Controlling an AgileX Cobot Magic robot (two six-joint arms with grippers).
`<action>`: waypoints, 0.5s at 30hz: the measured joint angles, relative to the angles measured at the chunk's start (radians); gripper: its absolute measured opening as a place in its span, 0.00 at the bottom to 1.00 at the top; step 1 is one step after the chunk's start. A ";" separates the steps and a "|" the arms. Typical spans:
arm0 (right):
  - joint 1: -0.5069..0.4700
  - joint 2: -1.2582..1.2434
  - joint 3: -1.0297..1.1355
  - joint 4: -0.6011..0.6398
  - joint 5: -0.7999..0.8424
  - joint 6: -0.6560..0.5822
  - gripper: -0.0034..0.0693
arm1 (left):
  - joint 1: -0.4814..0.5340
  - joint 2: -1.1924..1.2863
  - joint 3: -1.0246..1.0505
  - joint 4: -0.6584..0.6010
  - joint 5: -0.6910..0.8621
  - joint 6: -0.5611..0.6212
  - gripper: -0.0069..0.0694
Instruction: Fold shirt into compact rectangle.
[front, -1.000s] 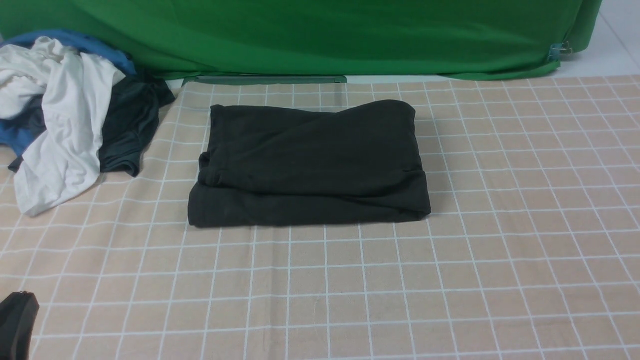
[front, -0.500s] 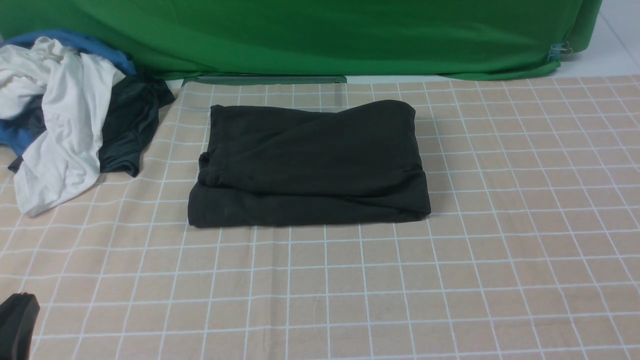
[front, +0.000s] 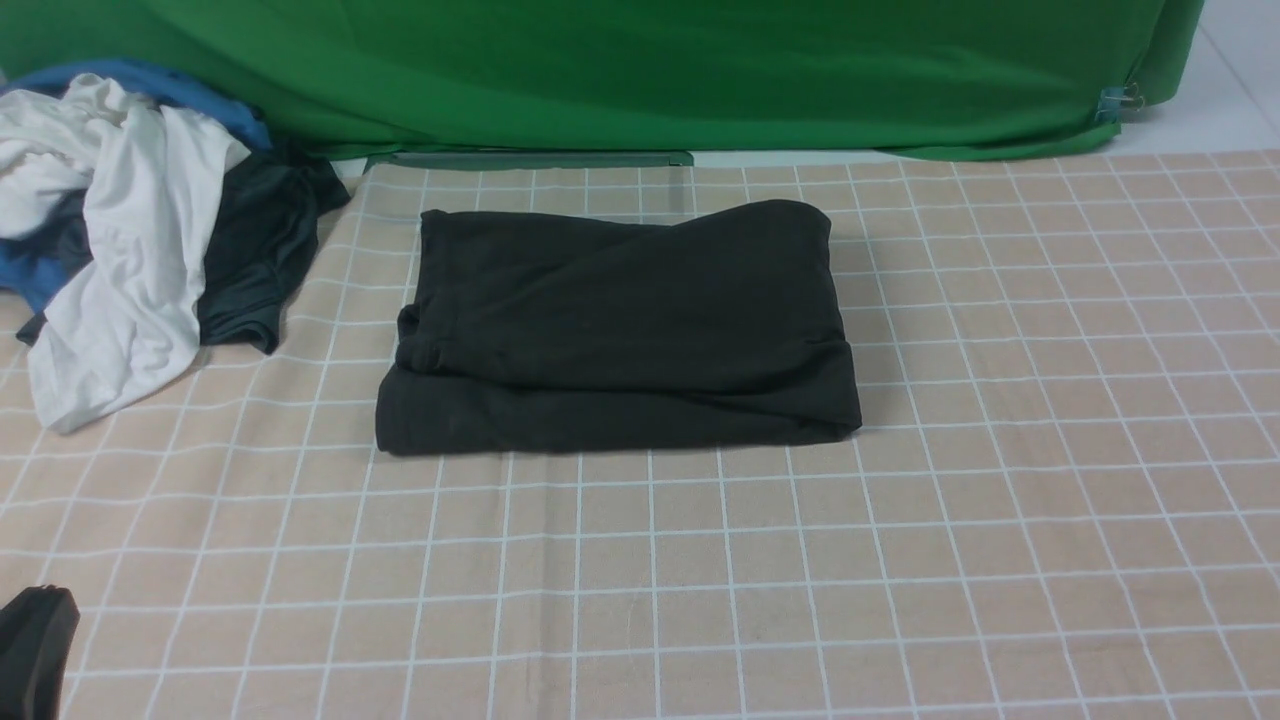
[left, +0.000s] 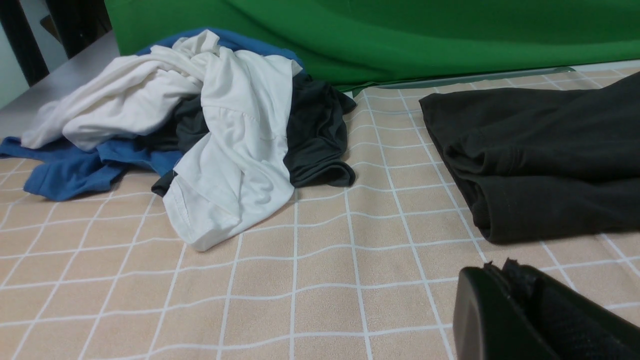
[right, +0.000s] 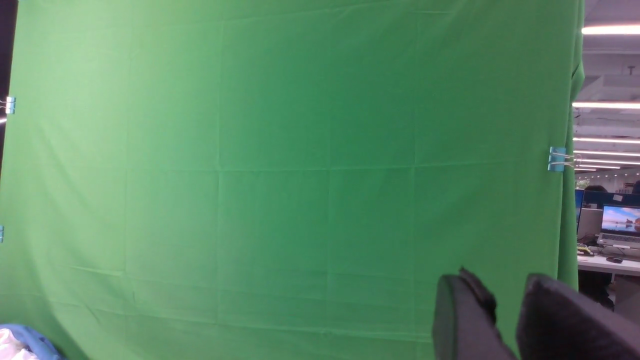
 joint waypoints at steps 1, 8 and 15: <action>-0.002 -0.005 0.000 0.000 0.010 -0.013 0.35 | 0.000 0.000 0.000 0.000 0.000 0.000 0.12; -0.151 -0.038 0.057 0.000 0.213 -0.111 0.35 | 0.000 0.000 0.001 0.000 0.000 0.000 0.12; -0.288 -0.162 0.357 -0.007 0.319 -0.127 0.35 | 0.000 0.000 0.001 0.000 0.000 0.000 0.12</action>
